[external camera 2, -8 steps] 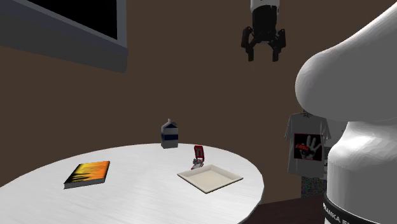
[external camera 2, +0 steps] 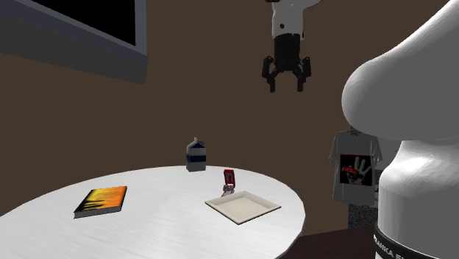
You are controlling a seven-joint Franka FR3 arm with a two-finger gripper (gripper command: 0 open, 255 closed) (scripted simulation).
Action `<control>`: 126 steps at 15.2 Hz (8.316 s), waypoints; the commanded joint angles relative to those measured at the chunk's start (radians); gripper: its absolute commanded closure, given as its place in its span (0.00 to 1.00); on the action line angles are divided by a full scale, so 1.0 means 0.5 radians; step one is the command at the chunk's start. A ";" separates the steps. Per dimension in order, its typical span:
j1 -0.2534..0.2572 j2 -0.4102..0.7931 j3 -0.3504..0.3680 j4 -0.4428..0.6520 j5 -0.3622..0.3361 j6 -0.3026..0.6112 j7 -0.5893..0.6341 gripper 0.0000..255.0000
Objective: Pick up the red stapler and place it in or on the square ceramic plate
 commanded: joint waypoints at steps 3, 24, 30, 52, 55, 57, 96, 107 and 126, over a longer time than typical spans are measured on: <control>0.010 0.191 0.080 -0.075 0.022 0.276 0.118 0.00; 0.021 1.734 0.378 0.403 -0.403 1.314 0.947 0.00; 0.080 2.035 0.334 0.590 -0.543 1.412 1.097 0.00; 0.096 2.161 0.297 0.603 -0.609 1.520 1.143 1.00; 0.086 2.120 0.310 0.605 -0.584 1.479 1.120 1.00; 0.078 2.079 0.323 0.608 -0.560 1.438 1.099 1.00; 0.075 1.142 0.496 -0.427 -0.262 1.569 1.071 1.00; 0.034 1.322 0.509 -0.450 -0.431 1.756 1.211 1.00; 0.106 1.037 0.504 -0.432 -0.190 1.473 1.040 0.00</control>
